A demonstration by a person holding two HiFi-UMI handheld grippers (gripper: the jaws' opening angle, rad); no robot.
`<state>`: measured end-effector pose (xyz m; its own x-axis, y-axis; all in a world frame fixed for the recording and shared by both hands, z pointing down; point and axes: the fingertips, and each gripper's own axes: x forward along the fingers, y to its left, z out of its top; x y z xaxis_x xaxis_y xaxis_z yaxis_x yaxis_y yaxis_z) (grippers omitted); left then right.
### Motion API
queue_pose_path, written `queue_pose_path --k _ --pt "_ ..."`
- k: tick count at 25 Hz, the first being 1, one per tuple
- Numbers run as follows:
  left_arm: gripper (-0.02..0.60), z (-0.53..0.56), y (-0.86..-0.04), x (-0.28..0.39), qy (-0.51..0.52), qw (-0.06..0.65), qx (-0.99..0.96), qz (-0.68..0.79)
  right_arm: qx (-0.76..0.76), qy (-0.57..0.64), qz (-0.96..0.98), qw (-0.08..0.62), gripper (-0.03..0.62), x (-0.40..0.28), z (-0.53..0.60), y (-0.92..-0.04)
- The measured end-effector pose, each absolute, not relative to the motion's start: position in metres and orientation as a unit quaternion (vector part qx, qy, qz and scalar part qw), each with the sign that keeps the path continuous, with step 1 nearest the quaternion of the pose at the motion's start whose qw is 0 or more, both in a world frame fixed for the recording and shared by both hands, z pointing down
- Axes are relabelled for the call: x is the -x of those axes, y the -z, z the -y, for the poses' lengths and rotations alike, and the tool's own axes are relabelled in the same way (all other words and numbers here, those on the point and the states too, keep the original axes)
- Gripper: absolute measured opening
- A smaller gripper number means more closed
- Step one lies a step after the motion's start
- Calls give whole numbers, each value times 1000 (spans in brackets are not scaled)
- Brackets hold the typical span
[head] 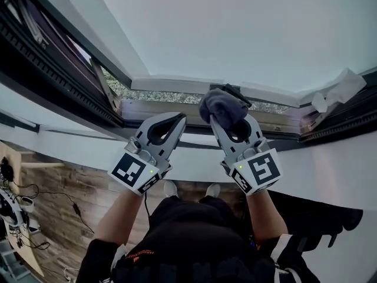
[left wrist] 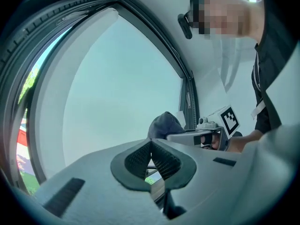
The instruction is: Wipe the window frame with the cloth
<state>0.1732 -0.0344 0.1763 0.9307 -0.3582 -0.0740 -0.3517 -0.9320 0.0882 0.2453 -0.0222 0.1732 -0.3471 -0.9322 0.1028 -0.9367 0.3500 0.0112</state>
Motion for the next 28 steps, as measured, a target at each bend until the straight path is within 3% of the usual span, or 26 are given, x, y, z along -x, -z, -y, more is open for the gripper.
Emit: queue_pose_path --k 13,28 --pt "20 12 -152 -227 50 28 -989 137 -601 -15 799 28 110 -297 -6 -148" --pt "20 -11 -157 -244 34 37 -990 132 -604 -25 797 21 110 -313 -31 -149"
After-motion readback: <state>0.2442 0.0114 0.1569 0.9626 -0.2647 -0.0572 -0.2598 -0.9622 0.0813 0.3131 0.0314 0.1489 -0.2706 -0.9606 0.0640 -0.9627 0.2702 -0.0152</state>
